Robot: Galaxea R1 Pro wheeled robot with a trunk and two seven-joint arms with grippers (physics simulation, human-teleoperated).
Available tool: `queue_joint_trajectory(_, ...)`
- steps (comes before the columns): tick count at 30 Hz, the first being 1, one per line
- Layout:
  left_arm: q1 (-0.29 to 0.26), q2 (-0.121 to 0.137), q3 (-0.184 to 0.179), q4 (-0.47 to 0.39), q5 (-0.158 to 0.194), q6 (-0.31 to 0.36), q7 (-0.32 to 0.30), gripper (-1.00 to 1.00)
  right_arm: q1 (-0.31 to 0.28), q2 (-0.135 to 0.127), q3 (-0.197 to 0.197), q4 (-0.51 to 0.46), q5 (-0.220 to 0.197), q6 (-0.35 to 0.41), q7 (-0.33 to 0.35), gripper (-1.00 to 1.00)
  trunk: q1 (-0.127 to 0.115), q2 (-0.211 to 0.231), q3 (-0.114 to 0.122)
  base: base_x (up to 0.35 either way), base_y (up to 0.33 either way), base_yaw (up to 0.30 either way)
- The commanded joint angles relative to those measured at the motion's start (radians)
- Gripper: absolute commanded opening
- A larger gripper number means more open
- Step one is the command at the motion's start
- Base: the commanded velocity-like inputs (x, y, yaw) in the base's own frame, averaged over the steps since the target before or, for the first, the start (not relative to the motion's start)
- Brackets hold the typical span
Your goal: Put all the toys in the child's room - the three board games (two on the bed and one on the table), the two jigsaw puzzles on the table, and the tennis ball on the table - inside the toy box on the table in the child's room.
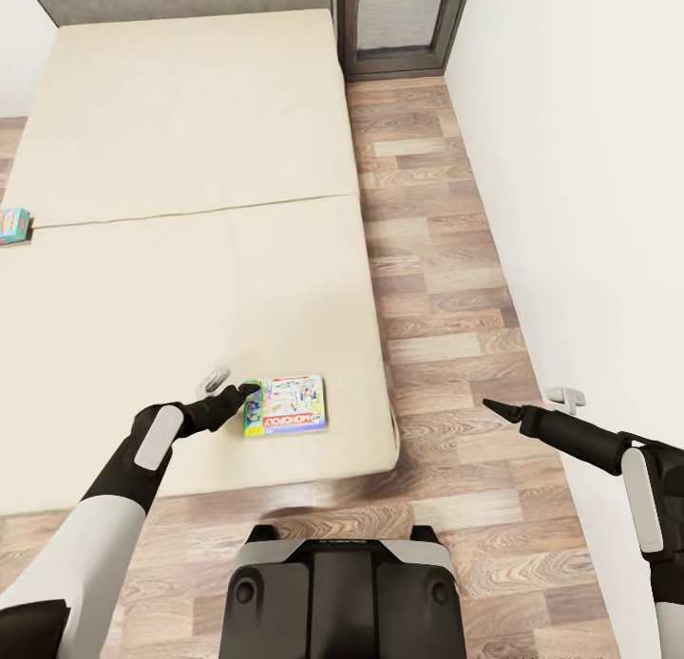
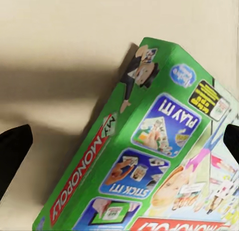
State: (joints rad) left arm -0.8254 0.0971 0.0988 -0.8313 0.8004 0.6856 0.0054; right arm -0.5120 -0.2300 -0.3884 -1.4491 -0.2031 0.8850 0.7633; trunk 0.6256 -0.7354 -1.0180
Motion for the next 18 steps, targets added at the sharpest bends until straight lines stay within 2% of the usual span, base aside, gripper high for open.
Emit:
queue_joint_trajectory(1, 0.0, -0.008, 0.001, 0.004, 0.029, 0.002, -0.004, 1.0, 0.0, 0.0, -0.001, -0.001, 0.001, 0.005, 0.004, 1.0, 0.008, -0.001, -0.001, 0.0, 0.0, -0.22)
queue_joint_trajectory(18, 0.0, -0.008, 0.003, 0.004, 0.029, 0.002, -0.005, 1.0, 0.0, 0.0, -0.001, -0.001, 0.001, 0.005, 0.004, 1.0, 0.008, -0.001, -0.001, 0.0, 0.0, -0.242)
